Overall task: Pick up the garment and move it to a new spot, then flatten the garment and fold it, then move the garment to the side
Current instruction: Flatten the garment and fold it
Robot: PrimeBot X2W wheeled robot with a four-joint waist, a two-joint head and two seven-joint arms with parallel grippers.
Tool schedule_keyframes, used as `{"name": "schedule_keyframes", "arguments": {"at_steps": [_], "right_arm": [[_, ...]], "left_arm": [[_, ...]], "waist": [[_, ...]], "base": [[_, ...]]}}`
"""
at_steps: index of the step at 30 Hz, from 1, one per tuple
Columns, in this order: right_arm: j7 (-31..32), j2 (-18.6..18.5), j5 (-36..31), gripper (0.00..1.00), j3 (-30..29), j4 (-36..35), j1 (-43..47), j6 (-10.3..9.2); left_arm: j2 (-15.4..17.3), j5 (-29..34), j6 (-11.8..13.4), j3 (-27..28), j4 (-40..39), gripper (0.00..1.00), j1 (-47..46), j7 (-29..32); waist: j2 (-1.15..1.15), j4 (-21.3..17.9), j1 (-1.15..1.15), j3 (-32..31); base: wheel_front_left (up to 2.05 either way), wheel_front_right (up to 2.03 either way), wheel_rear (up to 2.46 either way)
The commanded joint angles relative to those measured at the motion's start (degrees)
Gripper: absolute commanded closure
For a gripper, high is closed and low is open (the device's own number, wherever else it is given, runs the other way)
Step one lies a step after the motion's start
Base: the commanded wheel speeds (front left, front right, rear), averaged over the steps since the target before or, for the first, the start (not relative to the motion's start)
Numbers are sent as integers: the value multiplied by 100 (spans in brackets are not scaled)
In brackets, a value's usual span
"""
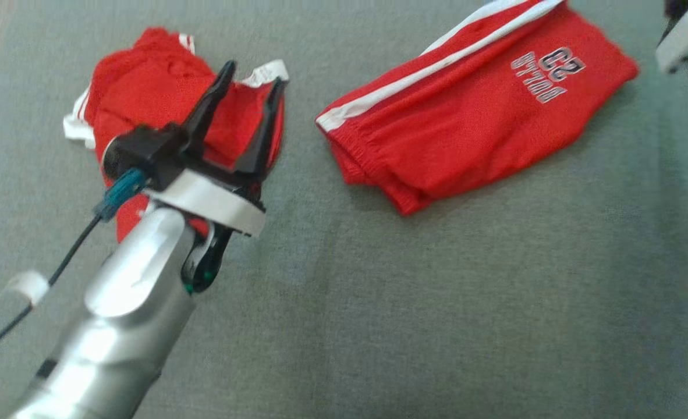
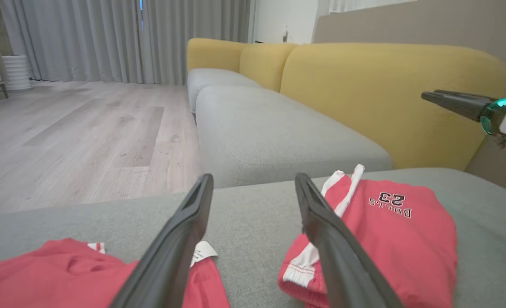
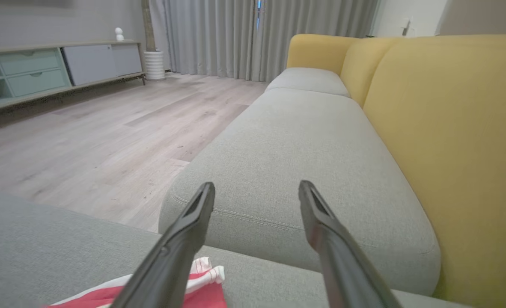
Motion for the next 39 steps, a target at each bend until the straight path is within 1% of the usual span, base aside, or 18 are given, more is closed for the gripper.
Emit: {"name": "schedule_keyframes", "arguments": {"at_steps": [1, 5, 9, 11, 15, 19, 22, 27, 30, 33, 36, 39], "right_arm": [[-106, 107, 109, 0, -58, -107, 183, 37], [-220, 248, 149, 0, -194, -192, 683, 37], [-259, 378, 105, 0, -364, -432, 1260, 37], [-265, 449, 66, 0, -520, -644, 1574, 37], [-268, 631, -116, 0, -1012, -1259, 2353, 37], [-269, 985, -383, 0, -1530, -1888, 3241, 37], [-269, 1278, -693, 0, -1811, -2324, 3914, 37], [-269, 1768, -1076, 0, -2289, -2823, 4849, 37], [-236, 1914, -1246, 0, -2429, -3044, 5138, 37], [-144, 1987, -1340, 0, -2514, -3262, 5243, 37], [-4, 2020, -1401, 0, -2569, -3446, 5240, 37], [261, 2040, -1358, 0, -2670, -3606, 5061, 37]], "left_arm": [[216, 58, 66, 381, -223, 0, 51, -52], [130, 236, 156, 892, -503, 0, 623, -52], [-33, 440, 190, 1328, -786, 0, 1241, -52], [-121, 575, 192, 1507, -898, 0, 1539, -52], [-335, 840, 149, 1816, -1086, 0, 2115, -52], [-541, 1077, 84, 2121, -1224, 0, 2608, -52], [-691, 1230, 18, 2365, -1330, 0, 2956, -52], [-900, 1481, -103, 2655, -1465, 0, 3447, -52], [-991, 1588, -158, 2797, -1534, 0, 3593, -52], [-1052, 1648, -210, 2892, -1569, 0, 3604, -52], [-1089, 1698, -251, 2895, -1568, 0, 3541, -52], [-1118, 1714, -282, 2814, -1533, 0, 3383, -52]], "waist": [[0, -207, 1, -339], [0, -359, 1, -697], [0, -508, 1, -982], [0, -578, 1, -1116], [0, -707, 1, -1361], [0, -820, 1, -1573], [0, -891, 1, -1684], [0, -983, 1, -1776], [0, -1023, 1, -1748], [0, -1015, 1, -1685], [0, -964, 1, -1591], [0, -821, 1, -1380]], "base": [[0, 0, 0], [0, 0, 0], [0, 0, 0], [0, 0, 0], [0, 0, 0], [0, 0, 0], [0, 0, 0], [0, 0, 0], [0, 0, 0], [0, 0, 0], [0, 0, 0], [0, 0, 0]]}}
